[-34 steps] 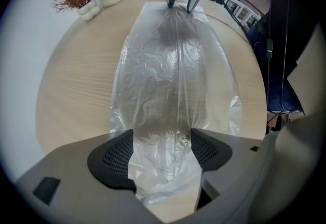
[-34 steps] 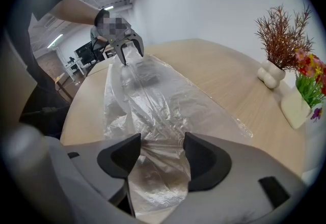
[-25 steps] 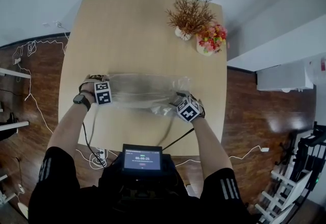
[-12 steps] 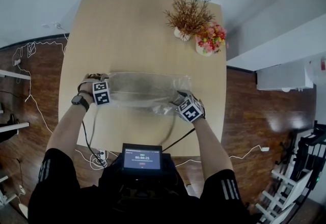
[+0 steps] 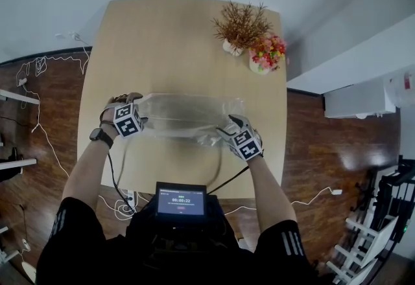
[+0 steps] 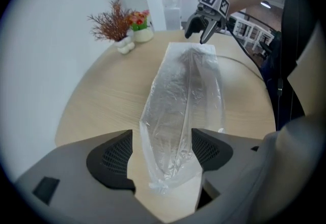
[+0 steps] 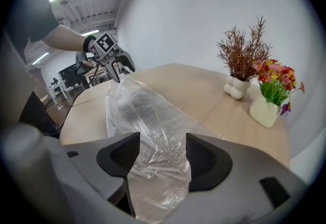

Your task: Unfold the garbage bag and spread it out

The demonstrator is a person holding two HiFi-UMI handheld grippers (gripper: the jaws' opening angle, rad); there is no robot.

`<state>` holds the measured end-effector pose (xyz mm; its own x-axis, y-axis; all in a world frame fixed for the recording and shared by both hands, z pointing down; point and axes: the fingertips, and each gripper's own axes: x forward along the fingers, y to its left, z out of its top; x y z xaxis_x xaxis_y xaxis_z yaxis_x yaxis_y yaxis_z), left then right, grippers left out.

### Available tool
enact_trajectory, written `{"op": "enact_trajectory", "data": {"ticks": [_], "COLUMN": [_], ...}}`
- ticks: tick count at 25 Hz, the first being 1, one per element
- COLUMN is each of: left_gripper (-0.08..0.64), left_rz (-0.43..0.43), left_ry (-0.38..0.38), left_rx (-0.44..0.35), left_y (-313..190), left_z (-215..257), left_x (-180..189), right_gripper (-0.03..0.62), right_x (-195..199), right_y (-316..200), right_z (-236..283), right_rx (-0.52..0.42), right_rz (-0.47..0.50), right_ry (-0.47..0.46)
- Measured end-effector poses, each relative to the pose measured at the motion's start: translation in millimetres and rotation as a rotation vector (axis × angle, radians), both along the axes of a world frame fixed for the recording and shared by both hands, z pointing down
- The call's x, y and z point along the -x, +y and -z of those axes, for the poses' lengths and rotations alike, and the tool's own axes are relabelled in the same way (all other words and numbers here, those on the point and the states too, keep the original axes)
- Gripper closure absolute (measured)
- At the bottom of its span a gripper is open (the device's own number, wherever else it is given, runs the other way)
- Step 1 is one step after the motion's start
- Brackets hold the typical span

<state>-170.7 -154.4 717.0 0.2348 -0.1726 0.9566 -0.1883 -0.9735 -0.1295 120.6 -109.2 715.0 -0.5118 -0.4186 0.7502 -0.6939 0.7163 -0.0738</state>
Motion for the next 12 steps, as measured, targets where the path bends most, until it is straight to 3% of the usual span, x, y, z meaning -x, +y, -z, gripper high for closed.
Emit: {"op": "enact_trajectory", "data": {"ticks": [5, 12], "left_gripper": [0.189, 0.19], "left_rz": [0.09, 0.148], "left_ry": [0.136, 0.293], "left_rx": [-0.06, -0.124], "left_y": [3, 22], "left_z": [35, 88], "left_x": [-3, -1], "right_gripper": [0.273, 0.275], "right_x": [-2, 4], "right_y": [-3, 17], "right_z": [43, 113], "right_rx": [-0.091, -0.23], "right_rz": [-0.097, -0.171], "right_ry": [-0.077, -0.136]}}
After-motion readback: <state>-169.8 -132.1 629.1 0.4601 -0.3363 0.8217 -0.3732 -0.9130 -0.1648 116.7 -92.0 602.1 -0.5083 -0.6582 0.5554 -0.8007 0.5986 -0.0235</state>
